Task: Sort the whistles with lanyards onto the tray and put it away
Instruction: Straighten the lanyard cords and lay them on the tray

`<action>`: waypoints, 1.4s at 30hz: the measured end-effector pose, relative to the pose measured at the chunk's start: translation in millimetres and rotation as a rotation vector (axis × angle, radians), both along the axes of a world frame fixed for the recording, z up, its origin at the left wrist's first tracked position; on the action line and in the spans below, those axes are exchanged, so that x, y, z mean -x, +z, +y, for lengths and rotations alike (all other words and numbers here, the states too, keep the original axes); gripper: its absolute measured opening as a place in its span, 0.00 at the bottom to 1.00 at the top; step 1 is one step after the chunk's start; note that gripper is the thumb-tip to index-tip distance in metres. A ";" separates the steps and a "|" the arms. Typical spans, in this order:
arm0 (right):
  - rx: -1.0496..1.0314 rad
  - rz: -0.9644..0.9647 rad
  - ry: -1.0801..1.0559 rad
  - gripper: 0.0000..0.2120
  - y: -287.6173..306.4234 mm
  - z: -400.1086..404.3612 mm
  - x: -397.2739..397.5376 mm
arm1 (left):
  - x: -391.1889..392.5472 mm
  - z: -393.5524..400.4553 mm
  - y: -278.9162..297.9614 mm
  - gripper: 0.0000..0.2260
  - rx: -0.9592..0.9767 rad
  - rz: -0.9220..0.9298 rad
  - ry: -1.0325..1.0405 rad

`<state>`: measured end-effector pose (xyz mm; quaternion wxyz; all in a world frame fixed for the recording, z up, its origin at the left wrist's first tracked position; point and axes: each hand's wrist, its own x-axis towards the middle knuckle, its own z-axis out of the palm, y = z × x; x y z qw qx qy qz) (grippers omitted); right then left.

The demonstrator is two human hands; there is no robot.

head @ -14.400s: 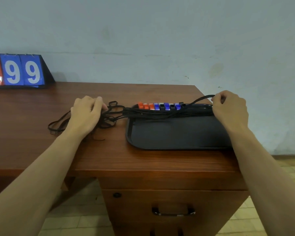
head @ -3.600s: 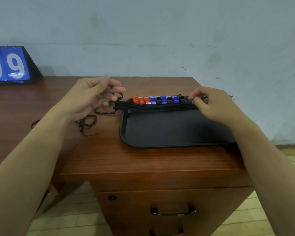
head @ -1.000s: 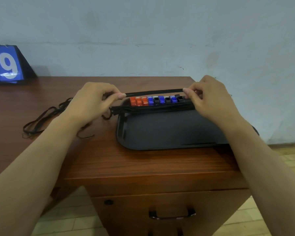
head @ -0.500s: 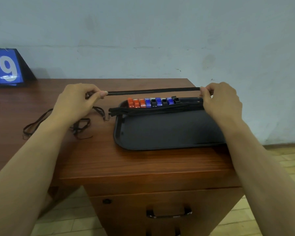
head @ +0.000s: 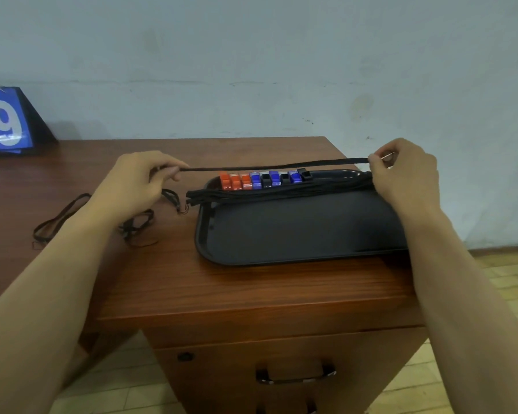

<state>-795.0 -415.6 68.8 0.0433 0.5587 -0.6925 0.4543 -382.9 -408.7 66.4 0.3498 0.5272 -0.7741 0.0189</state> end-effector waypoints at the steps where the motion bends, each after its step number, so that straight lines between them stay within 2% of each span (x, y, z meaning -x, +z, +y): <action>1: 0.007 -0.003 -0.002 0.08 -0.4 -0.9 1.2 | -0.4 -0.1 0.5 0.11 0.001 0.016 0.006; 6: 0.001 0.016 0.006 0.08 1.4 -3.5 5.0 | -1.2 -2.1 -1.6 0.03 -0.012 0.151 0.044; 10: -0.152 0.083 -0.093 0.09 15.4 -12.7 17.3 | 1.9 0.6 -1.2 0.02 0.006 0.099 0.004; 14: -0.265 0.114 -0.129 0.11 19.4 -27.0 25.0 | 6.7 2.0 1.6 0.06 -0.030 0.069 -0.081; 20: -0.256 0.035 -0.087 0.08 -5.8 -35.7 34.1 | 6.3 3.1 -0.1 0.03 -0.074 0.139 -0.051; 24: -0.237 0.037 -0.045 0.05 -7.1 -36.0 39.6 | 7.5 2.6 0.3 0.03 -0.101 0.068 -0.059; 30: -0.215 0.037 -0.038 0.07 -5.5 -34.8 39.2 | 8.1 2.8 0.3 0.02 -0.106 0.022 -0.078; 42: -0.182 0.054 0.015 0.09 1.1 -22.6 31.3 | 8.1 7.3 3.2 0.09 -0.111 0.058 -0.054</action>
